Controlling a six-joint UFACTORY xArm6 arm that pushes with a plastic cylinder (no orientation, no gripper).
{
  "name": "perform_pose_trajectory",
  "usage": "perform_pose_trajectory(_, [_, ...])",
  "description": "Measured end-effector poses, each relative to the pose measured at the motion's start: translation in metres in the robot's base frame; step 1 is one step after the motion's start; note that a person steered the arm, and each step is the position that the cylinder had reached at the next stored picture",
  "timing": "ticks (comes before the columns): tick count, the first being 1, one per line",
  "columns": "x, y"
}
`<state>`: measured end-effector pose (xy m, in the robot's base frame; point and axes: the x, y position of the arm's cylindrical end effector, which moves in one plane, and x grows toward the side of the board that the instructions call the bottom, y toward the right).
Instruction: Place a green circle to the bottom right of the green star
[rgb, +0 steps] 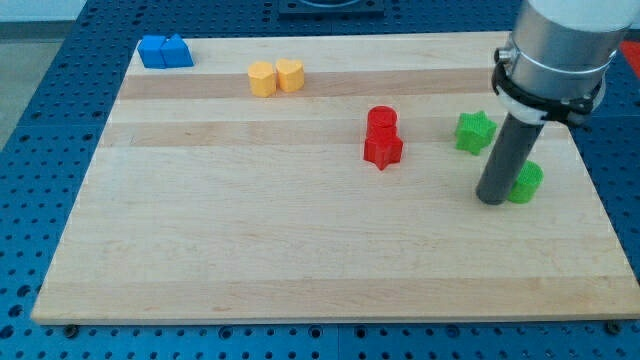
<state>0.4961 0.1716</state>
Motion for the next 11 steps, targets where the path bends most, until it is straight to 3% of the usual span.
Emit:
perform_pose_trajectory(2, [0.037, 0.005])
perform_pose_trajectory(4, [-0.003, 0.037])
perform_pose_trajectory(7, [0.001, 0.038])
perform_pose_trajectory(9, [-0.029, 0.035])
perform_pose_trajectory(10, [-0.028, 0.034])
perform_pose_trajectory(11, [0.0, -0.004])
